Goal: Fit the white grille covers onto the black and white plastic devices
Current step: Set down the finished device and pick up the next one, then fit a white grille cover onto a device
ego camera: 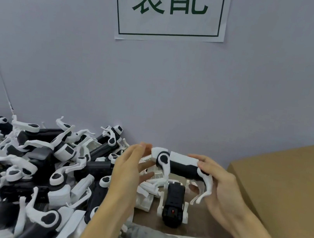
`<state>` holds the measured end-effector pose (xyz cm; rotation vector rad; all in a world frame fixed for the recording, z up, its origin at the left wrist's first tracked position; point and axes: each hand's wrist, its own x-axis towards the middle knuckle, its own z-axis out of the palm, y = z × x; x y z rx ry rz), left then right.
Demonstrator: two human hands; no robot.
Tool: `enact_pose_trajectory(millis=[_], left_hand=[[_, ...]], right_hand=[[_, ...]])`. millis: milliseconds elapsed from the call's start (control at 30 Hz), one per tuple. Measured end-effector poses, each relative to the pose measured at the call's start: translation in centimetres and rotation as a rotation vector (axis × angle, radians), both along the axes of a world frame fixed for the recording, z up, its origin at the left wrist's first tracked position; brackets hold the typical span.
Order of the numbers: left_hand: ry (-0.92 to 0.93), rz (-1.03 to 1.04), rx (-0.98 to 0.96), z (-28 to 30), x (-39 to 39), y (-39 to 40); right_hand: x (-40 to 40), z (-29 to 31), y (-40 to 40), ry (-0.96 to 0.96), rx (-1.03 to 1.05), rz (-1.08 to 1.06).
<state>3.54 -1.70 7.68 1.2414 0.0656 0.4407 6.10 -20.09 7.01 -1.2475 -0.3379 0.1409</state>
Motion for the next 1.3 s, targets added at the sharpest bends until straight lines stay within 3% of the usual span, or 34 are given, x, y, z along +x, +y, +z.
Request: enact_pose_trajectory(millis=[200, 333, 400, 500, 633, 733, 867, 1033, 1200, 1300], left_hand=[[0.037, -0.106, 0.125, -0.4, -0.1, 0.5], [-0.034, -0.005, 0.185, -0.1, -0.5, 0.6], [-0.059, 0.082, 0.18, 0.4, -0.6, 0.6], [-0.098, 0.176, 0.249, 0.5, -0.7, 0.9], [-0.126, 0.174, 0.31, 0.6, -0.6, 1.2], [-0.111, 0.198, 0.242, 0.5, -0.2, 1.3], [-0.164, 0.359, 0.078, -0.1, -0.1, 0.7], [-0.137, 0.321, 0.153, -0.6, -0.2, -0.8], [-0.12, 0.235, 0.229, -0.5, -0.1, -1.3], [-0.051, 0.183, 0.329, -1.0, 0.4, -1.5]], right_hand=[[-0.1, 1.0, -0.9, -0.247, -0.221, 0.068], [-0.8, 1.2, -0.6, -0.359, -0.373, 0.026], [-1.1, 1.7, -0.4, -0.448, -0.573, -0.029], [-1.3, 2.0, 0.4, -0.68, -1.047, -0.217], [-1.6, 1.7, 1.8, -0.723, -1.194, -0.259], [-1.3, 1.0, 1.6, -0.622, -1.03, -0.178], [-1.0, 1.7, -0.2, -0.301, -0.69, -0.107], [-0.4, 5.3, -4.2, 0.001, -0.097, -0.272], [-1.2, 9.2, -13.4, -0.053, 0.517, -0.602], [-1.7, 8.9, -16.9, 0.019, 0.549, -0.651]])
